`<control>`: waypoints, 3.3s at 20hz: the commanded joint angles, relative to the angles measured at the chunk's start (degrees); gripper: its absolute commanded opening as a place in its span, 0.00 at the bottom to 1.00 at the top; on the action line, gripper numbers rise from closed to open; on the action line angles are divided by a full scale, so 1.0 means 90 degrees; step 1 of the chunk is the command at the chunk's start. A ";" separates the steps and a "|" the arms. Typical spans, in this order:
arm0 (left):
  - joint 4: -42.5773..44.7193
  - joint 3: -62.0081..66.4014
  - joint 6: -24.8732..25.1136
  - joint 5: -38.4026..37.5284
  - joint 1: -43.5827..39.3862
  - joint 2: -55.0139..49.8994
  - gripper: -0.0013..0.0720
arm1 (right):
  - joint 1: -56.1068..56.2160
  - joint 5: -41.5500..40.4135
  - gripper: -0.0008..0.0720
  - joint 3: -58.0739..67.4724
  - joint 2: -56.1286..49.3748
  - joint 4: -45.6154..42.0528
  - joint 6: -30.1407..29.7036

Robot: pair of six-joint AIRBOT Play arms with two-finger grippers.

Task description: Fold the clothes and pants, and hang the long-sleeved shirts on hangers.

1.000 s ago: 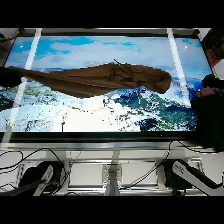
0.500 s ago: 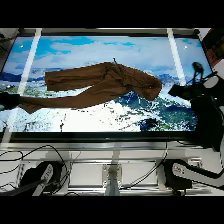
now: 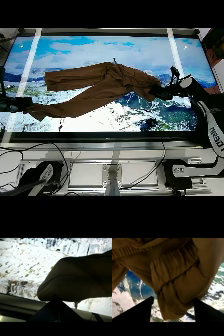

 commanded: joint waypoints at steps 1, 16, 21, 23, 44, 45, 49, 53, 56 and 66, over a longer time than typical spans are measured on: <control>-0.0049 -0.0015 -0.0002 0.0160 0.0002 -0.0138 0.04 | 0.0087 -0.0454 0.55 0.0005 -0.0228 0.0168 0.0289; 0.0126 0.0010 -0.0279 0.3415 0.0010 0.0675 0.04 | -0.0384 -0.0296 0.05 0.3240 0.0959 -0.1523 0.0170; 0.1059 0.0010 -0.0568 0.3791 0.0012 0.1190 0.04 | -0.1486 0.0131 0.05 0.3456 0.1506 -0.1989 0.0175; 0.1103 0.0000 -0.0568 0.3211 0.0010 0.1188 0.04 | -0.1909 0.0899 0.05 0.3453 0.1460 -0.1991 0.0175; 0.2242 -0.0384 -0.2276 0.3201 0.0240 -0.0933 0.04 | -0.1239 -0.0474 0.05 0.2732 0.0430 -0.1804 0.0474; 0.2239 -0.0384 -0.2293 0.3211 0.0240 -0.1054 0.04 | -0.1239 -0.0542 0.05 0.2732 0.0282 -0.1802 0.0588; 0.1889 -0.0384 -0.2288 0.3203 0.0238 -0.1491 0.04 | -0.1243 -0.0236 0.14 0.2732 -0.0364 -0.1834 0.0631; 0.1739 -0.0384 -0.2283 0.3203 0.0233 -0.1564 0.04 | -0.1309 -0.0104 0.82 0.2735 -0.0510 -0.2169 0.0639; 0.1739 -0.0384 -0.2283 0.3203 0.0233 -0.1564 0.04 | -0.1741 0.0544 0.78 0.2735 -0.0512 -0.2193 0.0707; 0.1758 -0.0384 -0.2140 0.3201 0.0238 -0.1566 0.04 | -0.3769 0.3823 0.66 0.1688 -0.0554 -0.1513 0.0330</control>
